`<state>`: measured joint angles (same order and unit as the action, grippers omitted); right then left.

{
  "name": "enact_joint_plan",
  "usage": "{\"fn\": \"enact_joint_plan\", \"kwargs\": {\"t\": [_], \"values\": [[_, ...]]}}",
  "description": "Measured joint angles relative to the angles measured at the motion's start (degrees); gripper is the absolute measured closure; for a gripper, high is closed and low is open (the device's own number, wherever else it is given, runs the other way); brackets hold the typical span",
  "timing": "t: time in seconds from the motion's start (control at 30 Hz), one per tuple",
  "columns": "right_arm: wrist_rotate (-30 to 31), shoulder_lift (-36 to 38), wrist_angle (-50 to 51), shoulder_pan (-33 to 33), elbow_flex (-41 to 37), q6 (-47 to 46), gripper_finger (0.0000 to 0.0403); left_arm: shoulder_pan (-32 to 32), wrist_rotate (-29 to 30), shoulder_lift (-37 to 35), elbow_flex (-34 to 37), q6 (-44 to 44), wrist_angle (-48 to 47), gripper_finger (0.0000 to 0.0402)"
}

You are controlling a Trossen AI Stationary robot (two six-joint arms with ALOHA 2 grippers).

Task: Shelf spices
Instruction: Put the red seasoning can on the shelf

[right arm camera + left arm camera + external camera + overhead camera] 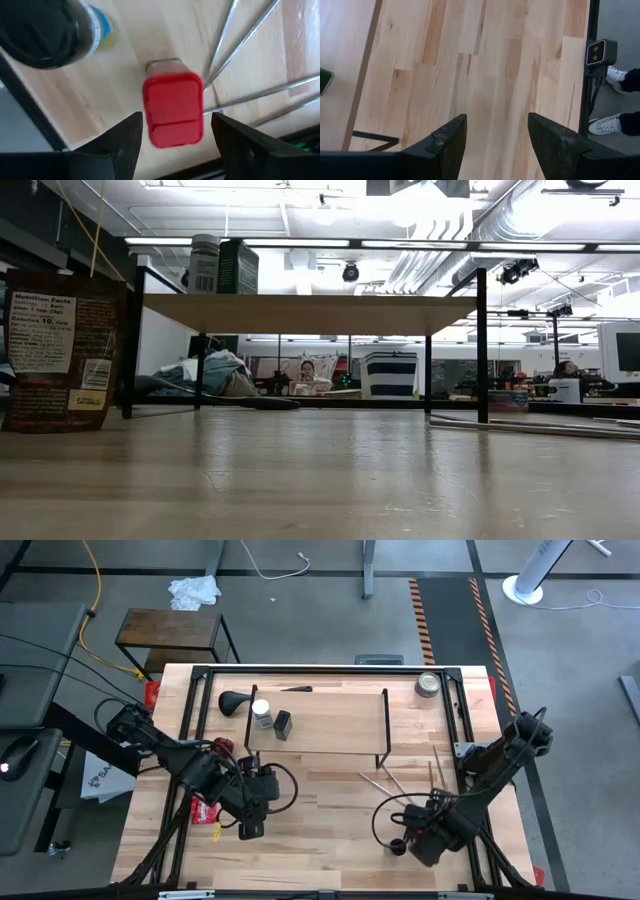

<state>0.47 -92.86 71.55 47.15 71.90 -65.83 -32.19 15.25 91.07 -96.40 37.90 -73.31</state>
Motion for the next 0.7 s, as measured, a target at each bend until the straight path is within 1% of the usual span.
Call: {"fn": "enact_joint_plan", "kwargs": {"t": [0.07, 0.17, 0.23, 0.43, 0.53, 0.6, 0.7], "values": [[-0.66, 0.25, -0.28, 0.04, -1.78, 1.28, 0.0169, 0.3, 0.01, 0.0, 0.0, -0.02, 0.03, 0.0197], [-4.17, 0.47, -2.96, 0.16, -5.03, 2.56, 0.0169, 0.72, 0.04, 0.0, -0.02, 0.47, 0.04, 0.0197], [-5.14, 0.81, -4.63, 0.14, -6.09, 3.09, 0.0169, 0.81, 0.05, 0.0, -0.01, 1.02, 0.02, 0.0197], [-2.95, 0.58, -8.15, 0.22, -6.31, 6.69, 0.0169, 0.88, -0.22, 0.0, -0.02, 1.5, 0.04, 0.0197], [0.11, 0.1, -7.91, 0.12, -6.79, 7.84, 0.0169, 1.09, -0.19, 0.0, -0.02, 1.48, 0.0, 0.0197], [0.96, 0.3, -8.56, 0.07, -7.28, 7.81, 0.0169, 1.37, -0.16, 0.0, -0.01, 1.4, 0.01, 0.0197], [-0.4, 0.25, -9.55, 0.11, -9.75, 7.1, 0.0169, 1.88, -0.15, 0.0, -0.02, 1.02, -0.01, 0.0197]]}}
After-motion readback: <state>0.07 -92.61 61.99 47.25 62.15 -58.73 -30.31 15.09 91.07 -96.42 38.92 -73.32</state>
